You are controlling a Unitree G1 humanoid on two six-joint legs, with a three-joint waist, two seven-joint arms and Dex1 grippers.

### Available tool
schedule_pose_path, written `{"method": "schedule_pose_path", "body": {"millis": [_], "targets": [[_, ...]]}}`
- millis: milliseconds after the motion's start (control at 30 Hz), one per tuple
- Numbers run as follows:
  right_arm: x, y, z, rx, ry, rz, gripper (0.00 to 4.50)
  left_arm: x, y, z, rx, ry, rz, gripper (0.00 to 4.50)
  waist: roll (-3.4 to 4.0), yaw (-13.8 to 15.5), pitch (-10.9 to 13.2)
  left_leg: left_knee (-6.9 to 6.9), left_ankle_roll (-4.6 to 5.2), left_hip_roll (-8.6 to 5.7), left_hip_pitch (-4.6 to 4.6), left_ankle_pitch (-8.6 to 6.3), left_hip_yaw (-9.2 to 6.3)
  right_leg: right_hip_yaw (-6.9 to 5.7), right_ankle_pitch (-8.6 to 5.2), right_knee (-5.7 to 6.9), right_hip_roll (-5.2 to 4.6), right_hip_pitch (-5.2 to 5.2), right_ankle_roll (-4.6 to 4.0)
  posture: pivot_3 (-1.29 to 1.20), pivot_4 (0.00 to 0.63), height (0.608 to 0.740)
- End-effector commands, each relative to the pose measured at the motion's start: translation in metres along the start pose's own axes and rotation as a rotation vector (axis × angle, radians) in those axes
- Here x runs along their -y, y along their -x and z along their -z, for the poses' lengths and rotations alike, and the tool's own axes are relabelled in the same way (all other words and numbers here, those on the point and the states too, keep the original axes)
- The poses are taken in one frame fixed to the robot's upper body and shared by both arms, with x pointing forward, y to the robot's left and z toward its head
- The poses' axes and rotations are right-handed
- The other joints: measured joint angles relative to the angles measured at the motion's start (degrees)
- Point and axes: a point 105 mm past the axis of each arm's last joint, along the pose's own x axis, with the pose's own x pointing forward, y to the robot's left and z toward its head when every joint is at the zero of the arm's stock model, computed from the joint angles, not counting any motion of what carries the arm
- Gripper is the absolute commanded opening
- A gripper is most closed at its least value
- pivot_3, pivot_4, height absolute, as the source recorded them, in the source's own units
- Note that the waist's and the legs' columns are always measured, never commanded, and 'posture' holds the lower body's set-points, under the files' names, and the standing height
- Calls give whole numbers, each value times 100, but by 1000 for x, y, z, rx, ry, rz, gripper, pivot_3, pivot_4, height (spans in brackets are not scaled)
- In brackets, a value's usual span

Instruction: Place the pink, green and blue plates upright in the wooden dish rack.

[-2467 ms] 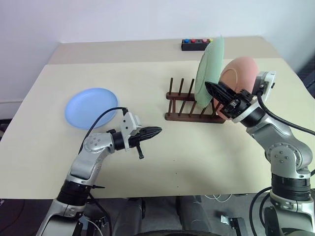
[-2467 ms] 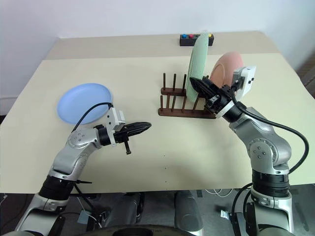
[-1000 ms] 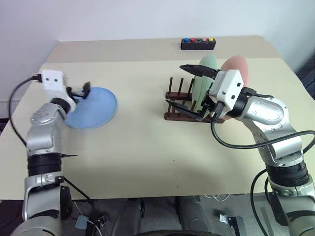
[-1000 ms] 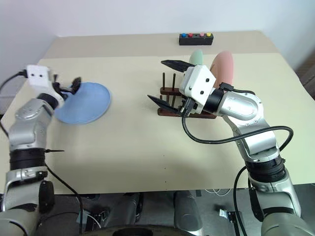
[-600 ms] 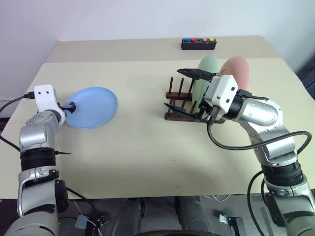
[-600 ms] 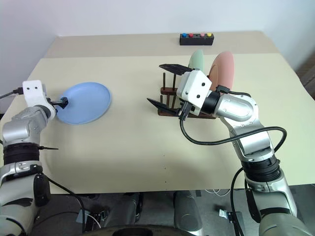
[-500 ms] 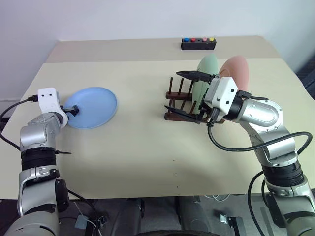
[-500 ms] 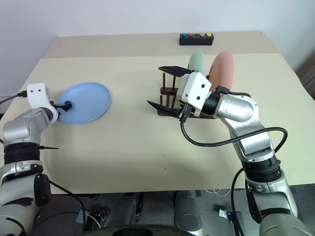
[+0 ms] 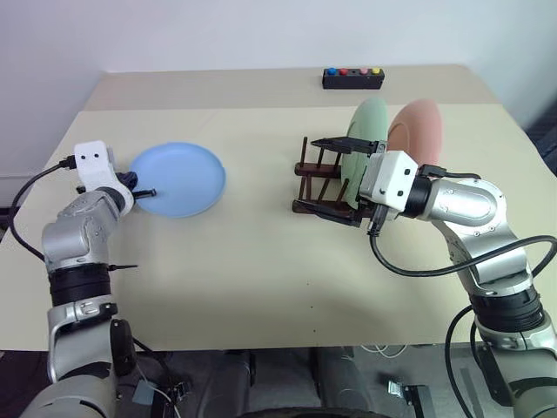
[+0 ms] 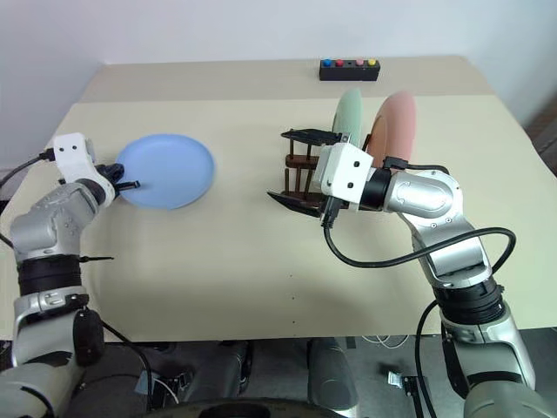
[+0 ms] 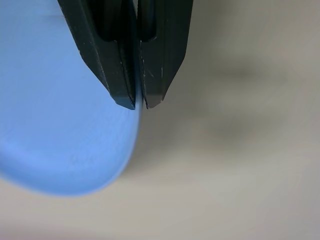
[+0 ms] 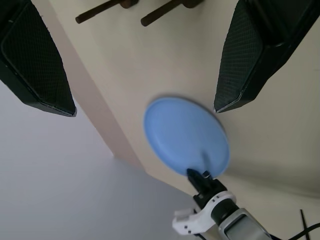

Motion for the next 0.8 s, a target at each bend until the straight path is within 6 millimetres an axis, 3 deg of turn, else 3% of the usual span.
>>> {"method": "schedule_pose_path", "body": {"millis": [33,267,467,600,800], "targets": [[10,-6,-4,-9,106,43,4500,24,11,-70,300,19,63,41,-2,38,1,0,-1,0,-1,1,0,0,0,0,0,-2,0,0,150,740],[24,-20,-7,-24,284,137,4500,113,30,-121,527,34,230,41,-5,72,0,0,-2,-1,-4,1,2,0,1,-2,0,-2,0,0,150,740],[37,-26,-12,-20,405,211,4500,169,47,-127,595,-22,300,41,-5,26,0,-3,-3,-1,-3,1,3,1,1,-2,2,-5,1,0,150,740],[39,-30,-10,-39,478,219,4500,188,53,-124,601,-13,333,41,-5,30,0,-2,-3,-1,-4,2,3,1,1,-2,3,-5,1,0,150,740],[35,-36,3,-90,524,193,4500,202,61,-125,607,18,385,41,-5,39,0,-1,-4,-1,-4,2,4,1,1,-2,3,-4,1,0,150,740]]}}
